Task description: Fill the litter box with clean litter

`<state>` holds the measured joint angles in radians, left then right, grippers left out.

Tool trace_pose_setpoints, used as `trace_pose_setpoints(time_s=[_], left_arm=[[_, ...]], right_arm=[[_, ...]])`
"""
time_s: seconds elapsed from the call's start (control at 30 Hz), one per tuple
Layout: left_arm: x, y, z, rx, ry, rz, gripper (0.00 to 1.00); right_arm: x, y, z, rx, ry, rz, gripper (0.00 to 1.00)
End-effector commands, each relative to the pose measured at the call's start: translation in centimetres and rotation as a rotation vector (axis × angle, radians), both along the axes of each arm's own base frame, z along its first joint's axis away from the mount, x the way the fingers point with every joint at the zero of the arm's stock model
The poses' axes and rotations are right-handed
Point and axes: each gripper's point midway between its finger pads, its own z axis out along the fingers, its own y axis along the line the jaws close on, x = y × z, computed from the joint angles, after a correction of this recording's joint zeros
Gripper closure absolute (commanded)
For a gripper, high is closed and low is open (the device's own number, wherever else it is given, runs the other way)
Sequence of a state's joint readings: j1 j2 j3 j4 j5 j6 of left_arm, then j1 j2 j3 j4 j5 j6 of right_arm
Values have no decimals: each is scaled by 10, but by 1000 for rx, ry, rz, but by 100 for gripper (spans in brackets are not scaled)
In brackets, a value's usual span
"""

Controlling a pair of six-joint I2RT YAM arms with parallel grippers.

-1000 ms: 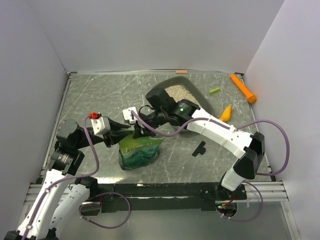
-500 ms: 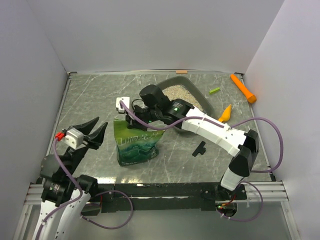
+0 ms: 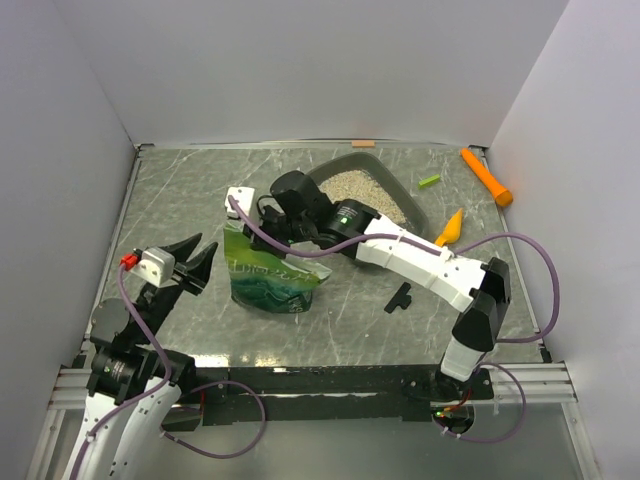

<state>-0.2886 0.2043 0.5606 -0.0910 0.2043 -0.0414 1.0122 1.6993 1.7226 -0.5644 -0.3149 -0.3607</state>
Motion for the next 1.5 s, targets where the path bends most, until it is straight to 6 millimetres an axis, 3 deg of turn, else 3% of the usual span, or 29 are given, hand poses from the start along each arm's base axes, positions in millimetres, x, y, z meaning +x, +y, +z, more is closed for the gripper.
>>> trace_pose_setpoints(time_s=[0.0,0.1,0.13,0.23,0.43,0.47,0.5,0.53,0.57,0.63,0.67,0.7,0.73,0.8,0.9,1.0,1.47], left_arm=[[-6,2,11,-16,-30,0,57],[-5,1,8,-13,-22,-1,57],[-6,1,9,-13,-23,-3,57],[-5,0,8,-12,-20,-9,57],[-6,0,8,-12,-20,-9,57],[-6,0,8,-12,-20,-9,57],[-7,0,8,-12,-23,-12,56],[-7,0,8,-15,-23,-12,56],[-7,0,9,-14,-26,-14,56],[-7,-1,9,-17,-24,-18,56],[-8,-2,9,-15,-24,-26,56],[-7,-3,9,-16,-25,-28,56],[-8,-4,9,-16,-23,-37,56],[-8,-5,9,-13,-22,-41,56],[-7,-5,9,-14,-16,-42,56],[-8,-5,9,-17,-20,-41,56],[-7,-6,7,-12,-12,-45,55]], right_arm=[[5,31,82,270,-110,11,96],[5,29,79,272,-108,1,73],[3,25,86,290,-117,-4,63],[4,11,97,306,-157,-36,48],[1,-33,104,283,-213,-111,44],[1,-40,87,250,-206,-126,43],[-2,-53,94,265,-224,-142,44],[-2,-60,89,252,-231,-156,43],[-3,-68,70,217,-222,-168,43],[-9,-85,73,238,-235,-193,43],[-13,-90,56,214,-223,-189,43],[-17,-98,59,229,-231,-189,43],[-18,-101,47,213,-218,-195,45],[-22,-106,40,196,-208,-186,55],[-23,-109,24,156,-178,-186,89],[-21,-108,11,138,-142,-180,100],[-21,-94,-37,76,-29,-136,100]])
